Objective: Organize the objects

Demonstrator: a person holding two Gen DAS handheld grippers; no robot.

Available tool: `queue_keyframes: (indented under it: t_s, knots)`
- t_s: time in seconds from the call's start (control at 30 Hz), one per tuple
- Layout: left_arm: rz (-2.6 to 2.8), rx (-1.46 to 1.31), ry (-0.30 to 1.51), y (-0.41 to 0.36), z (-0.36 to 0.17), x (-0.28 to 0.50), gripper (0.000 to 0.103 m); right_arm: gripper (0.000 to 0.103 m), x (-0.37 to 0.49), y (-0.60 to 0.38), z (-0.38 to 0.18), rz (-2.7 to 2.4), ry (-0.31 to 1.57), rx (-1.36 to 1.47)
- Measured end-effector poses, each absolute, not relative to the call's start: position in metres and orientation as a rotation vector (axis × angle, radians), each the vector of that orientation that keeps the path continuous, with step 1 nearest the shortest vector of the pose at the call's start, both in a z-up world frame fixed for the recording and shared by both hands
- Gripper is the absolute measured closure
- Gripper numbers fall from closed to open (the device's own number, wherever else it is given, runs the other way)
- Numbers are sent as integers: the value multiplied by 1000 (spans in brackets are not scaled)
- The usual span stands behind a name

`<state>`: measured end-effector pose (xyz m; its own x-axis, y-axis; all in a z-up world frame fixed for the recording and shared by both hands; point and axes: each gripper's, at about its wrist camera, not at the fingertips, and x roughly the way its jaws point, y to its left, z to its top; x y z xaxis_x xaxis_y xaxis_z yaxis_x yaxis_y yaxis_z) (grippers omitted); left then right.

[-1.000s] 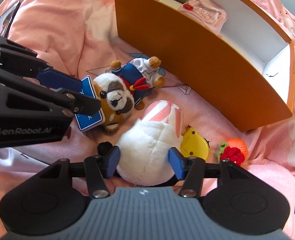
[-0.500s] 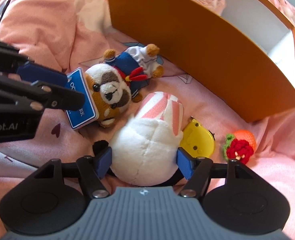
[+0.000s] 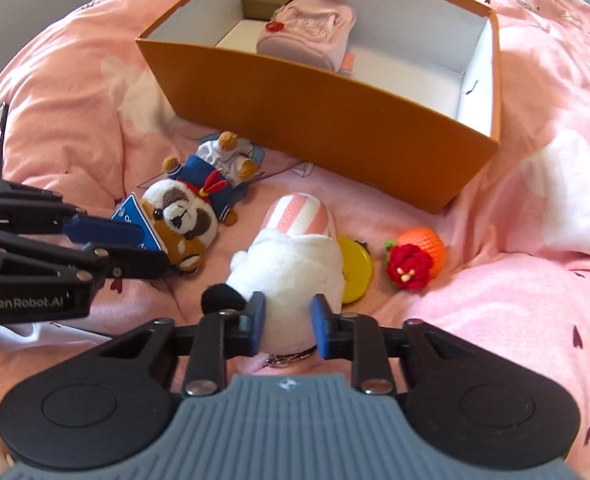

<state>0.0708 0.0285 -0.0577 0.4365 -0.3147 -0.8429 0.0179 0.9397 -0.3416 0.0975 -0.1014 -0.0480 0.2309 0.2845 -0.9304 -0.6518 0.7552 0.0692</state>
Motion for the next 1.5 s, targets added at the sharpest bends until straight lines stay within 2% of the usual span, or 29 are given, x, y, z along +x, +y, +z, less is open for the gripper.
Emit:
queue_keyframes:
  t_s: [0.17,0.33,0.4,0.47,0.53,0.67,0.73,0.8,0.83,0.87,0.93,1.1,1.13,1.2,1.27,1.37,1.5]
  knots:
    - [-327,-359,1121,11,-72,81,85,89,101,-114,-45,625,1152,-345]
    - [-345,-352,1106,0,-77,89,94,89,101,-121,-42,630,1148,-309]
    - [-357,-358,1095,-1,-75,90,94,87,101,-121,-39,621,1137,-291]
    - [-369,-367,1087,0,-75,89,94,82,102,-121,-35,617,1116,-271]
    - [-374,-373,1086,-1,-75,89,94,66,104,-118,-35,618,1108,-257]
    - [-387,-368,1086,-4,-75,88,94,58,106,-111,-43,627,1138,-243]
    - [-388,-361,1091,-6,-74,88,94,50,108,-109,-48,613,1146,-246]
    - [-375,-333,1107,-9,-74,88,94,49,110,-109,-55,591,1160,-256]
    - [-363,-315,1124,-11,-74,87,92,45,112,-109,-59,587,1170,-252]
    - [-349,-293,1147,-12,-74,87,91,45,113,-110,-63,594,1186,-239]
    - [-317,-242,1191,-13,-75,86,83,39,114,-110,-72,609,1223,-226]
    - [-239,-145,1203,-4,-66,76,78,38,110,-105,-82,629,1240,-247]
    - [-215,-122,1191,-1,-62,74,75,38,110,-105,-83,633,1241,-252]
    - [-171,-82,1160,5,-54,73,66,39,109,-104,-82,645,1237,-264]
    - [-122,-58,1113,11,-48,73,53,42,109,-105,-80,652,1233,-259]
    - [-83,-86,1071,23,-45,77,43,46,109,-108,-73,666,1214,-238]
    - [-46,-144,1038,38,-46,80,41,46,110,-111,-55,695,1179,-185]
